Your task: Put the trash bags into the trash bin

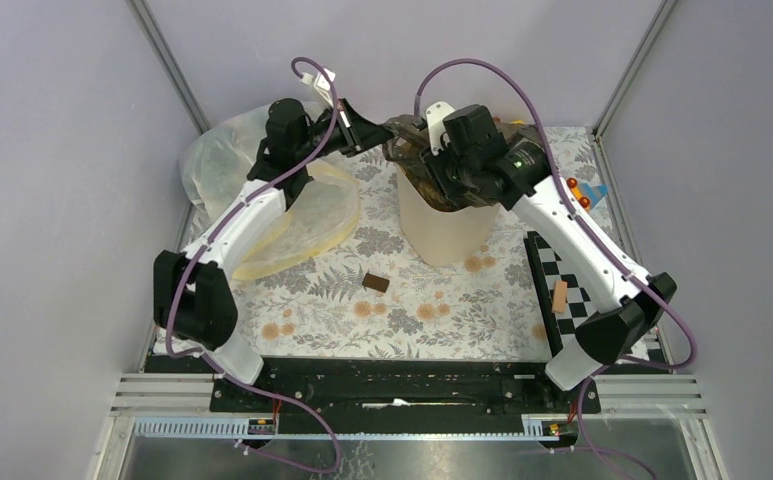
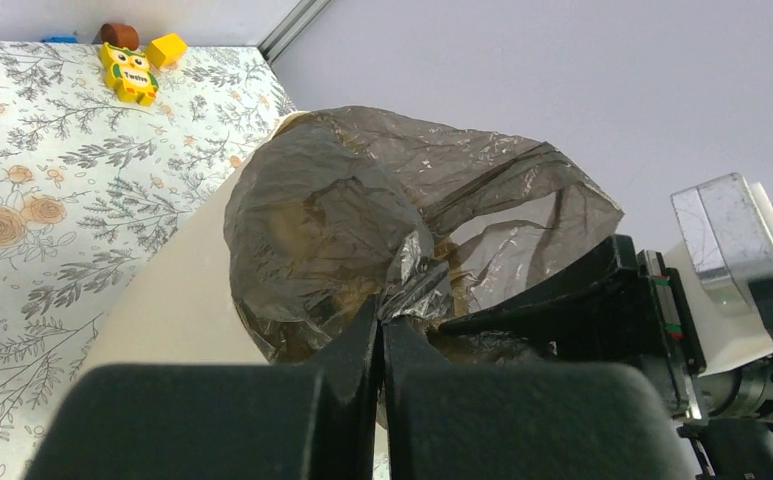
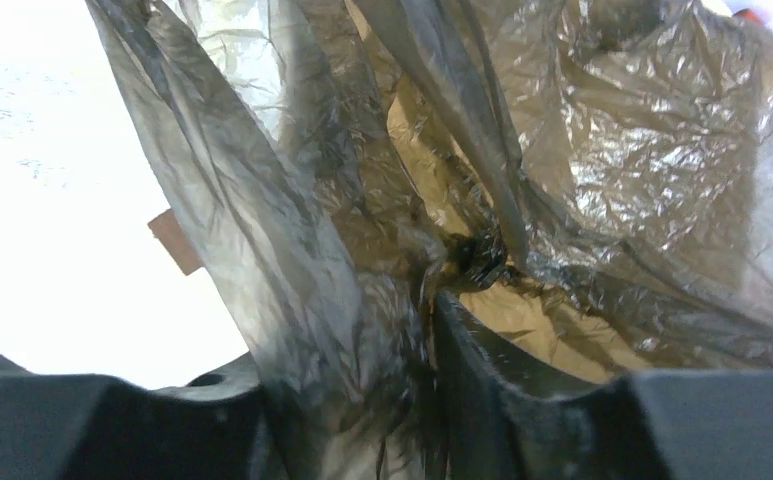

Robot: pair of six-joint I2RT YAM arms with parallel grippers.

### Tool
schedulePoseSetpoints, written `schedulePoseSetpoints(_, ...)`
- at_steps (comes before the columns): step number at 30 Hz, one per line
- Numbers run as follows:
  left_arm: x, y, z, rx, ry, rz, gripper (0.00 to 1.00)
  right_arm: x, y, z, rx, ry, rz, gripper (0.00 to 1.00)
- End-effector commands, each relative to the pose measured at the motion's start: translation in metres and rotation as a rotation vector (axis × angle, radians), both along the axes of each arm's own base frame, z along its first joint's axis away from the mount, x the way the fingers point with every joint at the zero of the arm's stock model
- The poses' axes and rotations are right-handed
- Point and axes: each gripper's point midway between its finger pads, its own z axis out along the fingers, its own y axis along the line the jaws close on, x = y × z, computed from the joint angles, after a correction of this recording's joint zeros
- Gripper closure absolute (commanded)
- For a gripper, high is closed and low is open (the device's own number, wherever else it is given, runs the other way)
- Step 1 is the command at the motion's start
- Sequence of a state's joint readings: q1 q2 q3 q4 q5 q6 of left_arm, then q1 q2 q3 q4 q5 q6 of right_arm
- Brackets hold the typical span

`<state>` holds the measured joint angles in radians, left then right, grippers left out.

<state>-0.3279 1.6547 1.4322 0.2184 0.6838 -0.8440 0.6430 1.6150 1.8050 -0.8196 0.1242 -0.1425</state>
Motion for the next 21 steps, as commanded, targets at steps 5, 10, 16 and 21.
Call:
schedulePoseSetpoints(5,-0.012,0.017,0.019,0.007,-0.084,0.059,1.0,-0.046,0.008,0.032,0.124,0.033,0.12,0.48)
schedulePoseSetpoints(10,-0.009,0.023,0.013,0.027,-0.077,0.096,1.0,-0.064,0.013,0.029,0.161,0.077,0.17,0.45)
schedulePoseSetpoints(16,0.002,0.032,-0.006,0.095,-0.056,0.163,1.0,-0.078,0.017,0.01,0.179,0.139,0.182,0.3)
schedulePoseSetpoints(21,0.008,0.032,-0.018,0.111,-0.042,0.171,1.0,-0.089,0.015,-0.009,0.209,0.185,0.153,0.29)
